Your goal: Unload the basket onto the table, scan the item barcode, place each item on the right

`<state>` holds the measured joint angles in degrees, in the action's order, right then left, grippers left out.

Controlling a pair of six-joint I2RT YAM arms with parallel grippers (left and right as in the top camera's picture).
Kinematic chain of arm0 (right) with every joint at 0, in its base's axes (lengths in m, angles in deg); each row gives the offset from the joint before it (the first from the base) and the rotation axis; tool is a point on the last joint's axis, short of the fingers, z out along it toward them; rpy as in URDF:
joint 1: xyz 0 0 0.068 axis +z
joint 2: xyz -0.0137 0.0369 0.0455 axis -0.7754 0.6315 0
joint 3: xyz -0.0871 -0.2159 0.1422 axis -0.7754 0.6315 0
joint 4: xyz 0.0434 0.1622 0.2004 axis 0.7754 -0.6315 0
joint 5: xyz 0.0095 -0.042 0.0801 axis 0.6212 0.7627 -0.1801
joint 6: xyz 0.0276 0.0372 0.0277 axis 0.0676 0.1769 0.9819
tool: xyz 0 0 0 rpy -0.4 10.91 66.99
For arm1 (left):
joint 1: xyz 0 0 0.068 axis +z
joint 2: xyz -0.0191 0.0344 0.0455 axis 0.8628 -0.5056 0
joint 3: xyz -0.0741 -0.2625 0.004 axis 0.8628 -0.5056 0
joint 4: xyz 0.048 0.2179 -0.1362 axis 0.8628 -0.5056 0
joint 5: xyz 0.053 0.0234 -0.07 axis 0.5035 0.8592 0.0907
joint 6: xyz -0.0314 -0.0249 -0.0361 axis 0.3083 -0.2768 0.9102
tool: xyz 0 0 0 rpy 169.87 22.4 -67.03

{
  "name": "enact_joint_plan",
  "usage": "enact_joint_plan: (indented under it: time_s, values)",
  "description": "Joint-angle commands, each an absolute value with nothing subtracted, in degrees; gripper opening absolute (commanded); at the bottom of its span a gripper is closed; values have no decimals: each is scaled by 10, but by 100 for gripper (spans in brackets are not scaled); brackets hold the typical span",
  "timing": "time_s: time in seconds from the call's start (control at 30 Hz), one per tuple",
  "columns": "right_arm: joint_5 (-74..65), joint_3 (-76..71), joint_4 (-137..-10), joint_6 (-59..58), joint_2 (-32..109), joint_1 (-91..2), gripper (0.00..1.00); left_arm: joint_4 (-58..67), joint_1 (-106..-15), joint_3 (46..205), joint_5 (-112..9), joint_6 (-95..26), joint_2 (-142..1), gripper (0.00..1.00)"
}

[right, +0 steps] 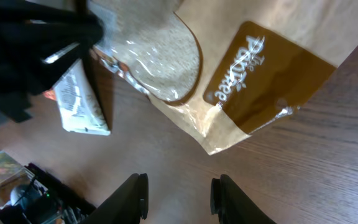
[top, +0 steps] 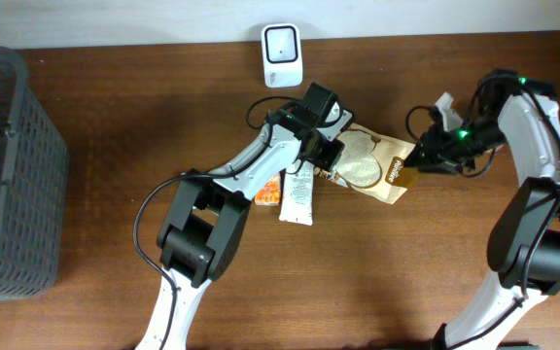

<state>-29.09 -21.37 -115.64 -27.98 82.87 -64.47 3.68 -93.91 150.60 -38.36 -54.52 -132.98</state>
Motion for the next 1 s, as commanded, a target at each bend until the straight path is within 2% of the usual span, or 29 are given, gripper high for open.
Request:
enact_joint_plan:
  time_s: [0.0, 0.03, 0.13, 0.2, 0.37, 0.77, 0.9, 0.97]
  values:
    - [-289, -196, -1150, -269, 829, -658, 35, 23, -936, 1505, -377, -500, -1365, 10]
    - [-269, -195, -1145, -232, 829, -673, 40, 14, -935, 1505, -397, -480, -1367, 7]
    - [-264, -190, -1131, -179, 829, -726, 42, -20, -935, 1505, -430, -439, -1372, 1]
    - [-268, -172, -1115, -179, 829, -735, 48, -31, -937, 1505, -444, -421, -1373, 1]
    - [-281, -73, -996, -180, 829, -727, 55, -39, -947, 1505, -460, -413, -1383, 1]
    - [-357, 39, -771, -186, 837, -721, 56, -41, -948, 1505, -484, -399, -1391, 0]
    - [-394, 39, -731, -179, 869, -684, 56, -40, -948, 1505, -483, -399, -1391, 0]
    - [-402, 38, -706, -167, 893, -633, 56, -40, -948, 1505, -482, -399, -1391, 0]
